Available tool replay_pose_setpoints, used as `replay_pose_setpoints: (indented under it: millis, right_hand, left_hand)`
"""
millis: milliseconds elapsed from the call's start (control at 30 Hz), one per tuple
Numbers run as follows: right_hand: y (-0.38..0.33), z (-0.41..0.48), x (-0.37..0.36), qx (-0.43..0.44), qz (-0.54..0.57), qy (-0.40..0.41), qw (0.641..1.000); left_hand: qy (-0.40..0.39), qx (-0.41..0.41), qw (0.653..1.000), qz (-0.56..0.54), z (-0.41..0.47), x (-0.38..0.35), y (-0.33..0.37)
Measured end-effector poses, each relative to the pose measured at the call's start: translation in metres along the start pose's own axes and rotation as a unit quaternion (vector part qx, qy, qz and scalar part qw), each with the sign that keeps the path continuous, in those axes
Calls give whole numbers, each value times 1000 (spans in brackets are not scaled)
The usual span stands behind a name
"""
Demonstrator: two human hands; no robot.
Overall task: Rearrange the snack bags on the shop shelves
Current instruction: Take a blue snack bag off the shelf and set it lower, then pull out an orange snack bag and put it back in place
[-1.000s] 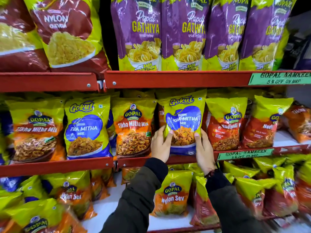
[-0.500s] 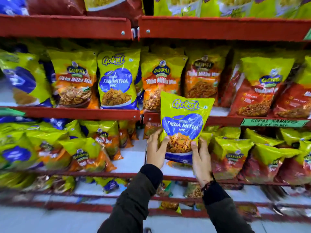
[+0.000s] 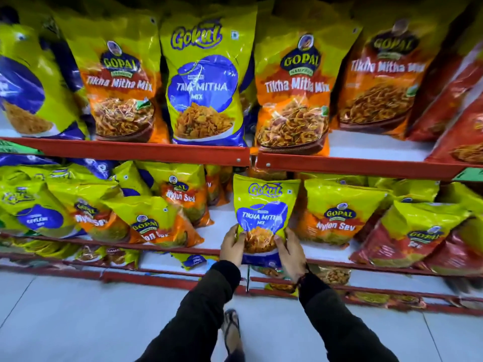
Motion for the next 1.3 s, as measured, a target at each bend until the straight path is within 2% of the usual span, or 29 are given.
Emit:
replay_pose_setpoints:
  millis: [100, 267, 367, 467, 567, 667, 867, 1000, 1133, 1300]
  right_hand:
    - [-3, 34, -14, -31, -18, -3, 999]
    - [13, 69, -33, -93, -30, -4, 995]
    - [10, 67, -32, -103, -37, 4, 994]
    - [6, 53, -23, -103, -42, 19, 994]
    - [-10, 33, -7, -56, -71, 55, 994]
    - [-44, 0, 16, 37, -105, 100, 989]
    - [-146, -68, 58, 207, -191, 244, 928]
    - [-226, -98, 67, 291, -216, 292, 885]
    - [-300, -103, 55, 336, -227, 302, 863]
    - [-382, -94, 21, 377, -158, 243, 879]
  left_hand:
    - [0, 27, 999, 20, 31, 2, -4]
    - [-42, 12, 994, 97, 61, -1, 3]
    - [-61, 10, 989, 136, 69, -2, 3]
    - [-47, 7, 988, 145, 61, 1, 4]
    - [2, -13, 988, 157, 45, 11, 11]
    - [41, -92, 978, 182, 16, 21, 42]
    - [155, -286, 922, 208, -56, 64, 155]
    - [222, -392, 857, 249, -82, 104, 231]
    - [261, -430, 815, 287, -83, 147, 286]
    - [299, -465, 788, 274, -71, 212, 334]
Point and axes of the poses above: each hand's wrist, its own z-axis towards the middle knuckle, its own x-axis out of the back of the hand, y = z × x, the point moved 10 cm from there along z, towards the middle knuckle, and after that the axes turned 6 degrees about -x, right-handed, at the moved point
